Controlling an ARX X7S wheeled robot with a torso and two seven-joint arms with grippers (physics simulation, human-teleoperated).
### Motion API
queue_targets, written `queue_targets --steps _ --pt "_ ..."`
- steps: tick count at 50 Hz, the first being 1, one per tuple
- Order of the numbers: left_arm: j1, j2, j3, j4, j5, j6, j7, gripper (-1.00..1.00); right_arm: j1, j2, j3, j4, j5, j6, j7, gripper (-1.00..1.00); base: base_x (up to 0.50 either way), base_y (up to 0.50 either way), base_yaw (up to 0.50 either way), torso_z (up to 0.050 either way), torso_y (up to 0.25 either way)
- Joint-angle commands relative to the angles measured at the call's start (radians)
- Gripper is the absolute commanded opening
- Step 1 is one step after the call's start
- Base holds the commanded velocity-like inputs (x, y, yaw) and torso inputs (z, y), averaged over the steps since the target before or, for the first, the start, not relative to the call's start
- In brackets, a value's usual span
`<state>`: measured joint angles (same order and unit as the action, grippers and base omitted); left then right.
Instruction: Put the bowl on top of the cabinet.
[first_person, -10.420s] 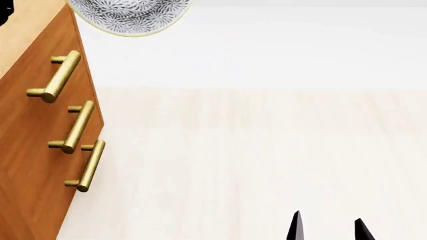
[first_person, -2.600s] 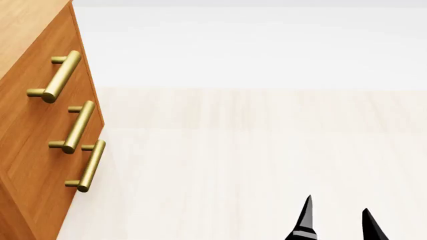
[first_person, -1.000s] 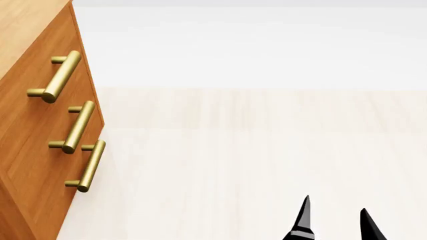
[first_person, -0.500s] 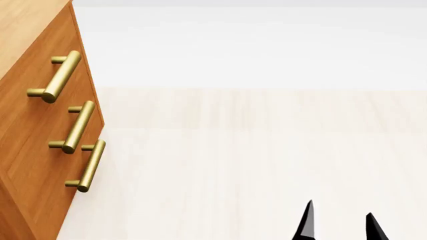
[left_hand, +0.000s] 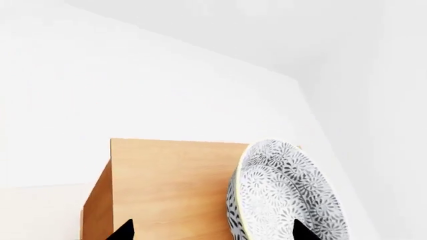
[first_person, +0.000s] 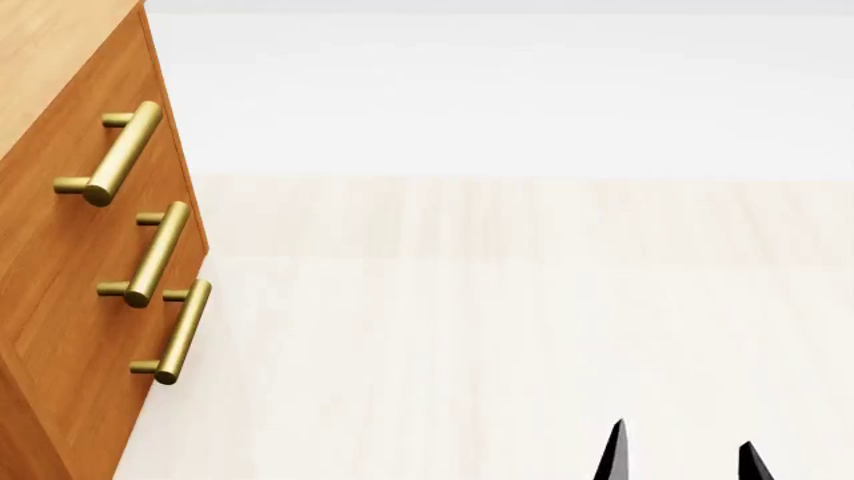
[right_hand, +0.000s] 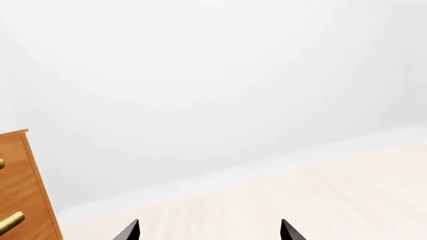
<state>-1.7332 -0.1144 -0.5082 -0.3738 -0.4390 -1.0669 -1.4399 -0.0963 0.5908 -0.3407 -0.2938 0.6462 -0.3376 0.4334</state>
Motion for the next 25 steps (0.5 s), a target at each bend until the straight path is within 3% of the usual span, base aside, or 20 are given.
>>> queue_targets --steps 1,13,25 --pt "-0.023 0.007 0.051 0.113 -0.001 -0.138 -0.022 1.0 -0.036 0.001 0.009 -0.032 -0.038 -0.03 -0.001 1.0 0.0 0.0 0.0 0.0 0.0" --pt "-0.04 0.015 0.067 0.216 -0.018 -0.253 -0.035 1.0 -0.071 0.006 0.01 -0.065 -0.066 -0.052 0.004 1.0 0.0 0.0 0.0 0.0 0.0" --pt "-0.098 0.002 0.195 0.353 -0.02 -0.434 -0.049 1.0 -0.087 0.005 0.003 -0.081 -0.093 -0.058 0.006 1.0 0.0 0.0 0.0 0.0 0.0"
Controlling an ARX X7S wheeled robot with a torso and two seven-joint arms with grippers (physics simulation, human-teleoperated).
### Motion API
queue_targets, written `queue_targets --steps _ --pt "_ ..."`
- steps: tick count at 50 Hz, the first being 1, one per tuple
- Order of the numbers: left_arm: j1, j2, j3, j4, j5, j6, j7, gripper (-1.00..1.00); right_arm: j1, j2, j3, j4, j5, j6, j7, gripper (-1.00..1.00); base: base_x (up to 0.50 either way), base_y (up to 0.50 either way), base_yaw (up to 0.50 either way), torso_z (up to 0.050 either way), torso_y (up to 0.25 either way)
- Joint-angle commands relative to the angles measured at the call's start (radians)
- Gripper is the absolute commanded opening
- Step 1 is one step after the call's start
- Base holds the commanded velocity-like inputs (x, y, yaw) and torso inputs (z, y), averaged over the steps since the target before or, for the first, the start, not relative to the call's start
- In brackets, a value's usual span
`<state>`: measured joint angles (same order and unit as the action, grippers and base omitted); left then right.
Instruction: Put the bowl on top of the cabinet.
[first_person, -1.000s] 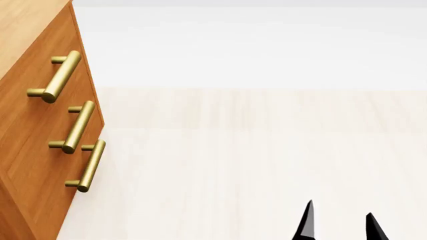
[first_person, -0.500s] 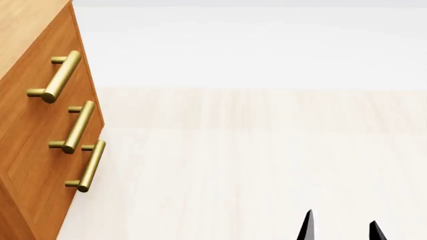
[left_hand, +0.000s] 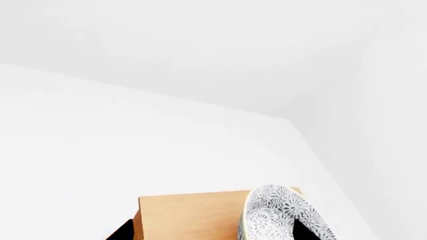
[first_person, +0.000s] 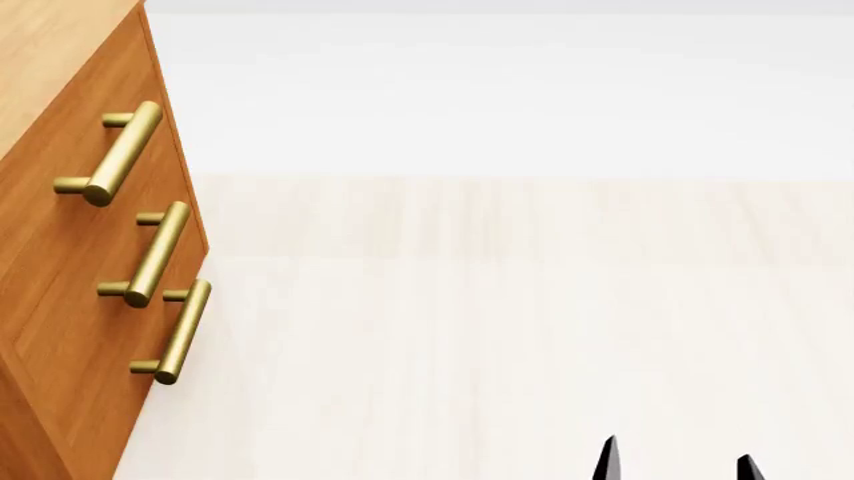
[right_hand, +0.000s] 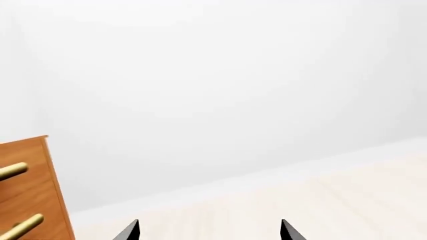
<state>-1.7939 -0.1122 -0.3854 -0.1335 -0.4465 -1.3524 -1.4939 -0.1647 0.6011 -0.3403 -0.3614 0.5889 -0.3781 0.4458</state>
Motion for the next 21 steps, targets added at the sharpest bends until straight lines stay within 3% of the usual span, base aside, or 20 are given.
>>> queue_targets --steps 1,14,21 --pt "-0.04 0.002 0.069 0.12 -0.014 -0.156 0.005 1.0 -0.02 -0.006 0.002 -0.015 -0.039 -0.018 -0.006 1.0 0.0 0.0 0.0 0.0 0.0" --pt "-0.078 -0.003 0.172 0.101 -0.023 -0.193 0.032 1.0 -0.024 -0.008 -0.005 -0.023 -0.055 -0.016 -0.004 1.0 0.0 0.0 0.0 0.0 0.0" --pt "-0.096 -0.03 0.21 0.109 -0.16 -0.217 -0.067 1.0 -0.03 -0.007 -0.009 -0.03 -0.062 -0.018 -0.006 1.0 0.0 0.0 0.0 0.0 0.0"
